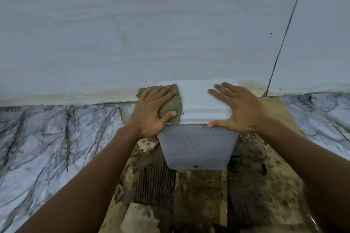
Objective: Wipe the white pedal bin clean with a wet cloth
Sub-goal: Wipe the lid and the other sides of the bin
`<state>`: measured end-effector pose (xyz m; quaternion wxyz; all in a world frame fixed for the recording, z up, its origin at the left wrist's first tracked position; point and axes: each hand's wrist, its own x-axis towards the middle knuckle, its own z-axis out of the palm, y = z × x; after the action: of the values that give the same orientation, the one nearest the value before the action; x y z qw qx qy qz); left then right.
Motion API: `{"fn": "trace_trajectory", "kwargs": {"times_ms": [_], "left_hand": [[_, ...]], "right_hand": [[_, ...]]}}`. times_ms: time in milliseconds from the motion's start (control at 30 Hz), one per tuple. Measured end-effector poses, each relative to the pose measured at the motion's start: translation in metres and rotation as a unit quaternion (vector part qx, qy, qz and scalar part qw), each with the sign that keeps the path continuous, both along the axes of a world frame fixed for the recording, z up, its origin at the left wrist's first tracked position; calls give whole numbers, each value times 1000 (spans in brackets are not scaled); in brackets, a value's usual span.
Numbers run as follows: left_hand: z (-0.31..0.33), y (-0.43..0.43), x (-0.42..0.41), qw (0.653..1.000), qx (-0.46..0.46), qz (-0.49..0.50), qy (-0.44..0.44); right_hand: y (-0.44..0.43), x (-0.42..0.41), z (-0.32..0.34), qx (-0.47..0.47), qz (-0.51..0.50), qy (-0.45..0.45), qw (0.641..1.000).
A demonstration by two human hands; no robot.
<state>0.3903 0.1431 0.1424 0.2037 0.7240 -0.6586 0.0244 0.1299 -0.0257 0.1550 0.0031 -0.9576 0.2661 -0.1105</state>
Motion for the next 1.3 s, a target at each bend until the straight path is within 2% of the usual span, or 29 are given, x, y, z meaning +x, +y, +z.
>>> {"fn": "trace_trajectory", "kwargs": {"times_ms": [133, 267, 400, 500, 600, 767, 867, 967, 1100, 1167, 1300], "left_hand": [[6, -17, -30, 998, 17, 40, -55], [9, -49, -67, 996, 29, 0, -90], [14, -40, -28, 998, 30, -44, -44], [14, -16, 16, 1000, 23, -16, -2], [14, -14, 21, 999, 23, 24, 32], [13, -59, -31, 995, 18, 49, -89], [4, -75, -66, 991, -2, 77, -112], [-3, -70, -63, 984, -66, 141, -82], [-13, -53, -56, 958, -105, 267, 21], [-16, -49, -65, 952, -109, 282, 52], [-17, -46, -75, 946, -98, 306, 50]], "right_hand": [[-2, 3, -9, 15, -1, -36, 999], [-14, 5, -11, 29, -5, -64, 998], [-22, 11, -8, 51, -10, -56, 997], [-25, 17, -6, 58, -19, -68, 996], [-27, 21, -4, 63, -24, -73, 995], [-34, 28, -3, 59, -29, -71, 995], [-39, 27, -4, 59, -19, -74, 995], [-40, 29, -5, 60, -25, -77, 995], [-37, 29, -8, 48, -30, -88, 995], [-35, 27, -7, 45, -32, -88, 995], [-31, 24, -8, 45, -34, -84, 995]]}}
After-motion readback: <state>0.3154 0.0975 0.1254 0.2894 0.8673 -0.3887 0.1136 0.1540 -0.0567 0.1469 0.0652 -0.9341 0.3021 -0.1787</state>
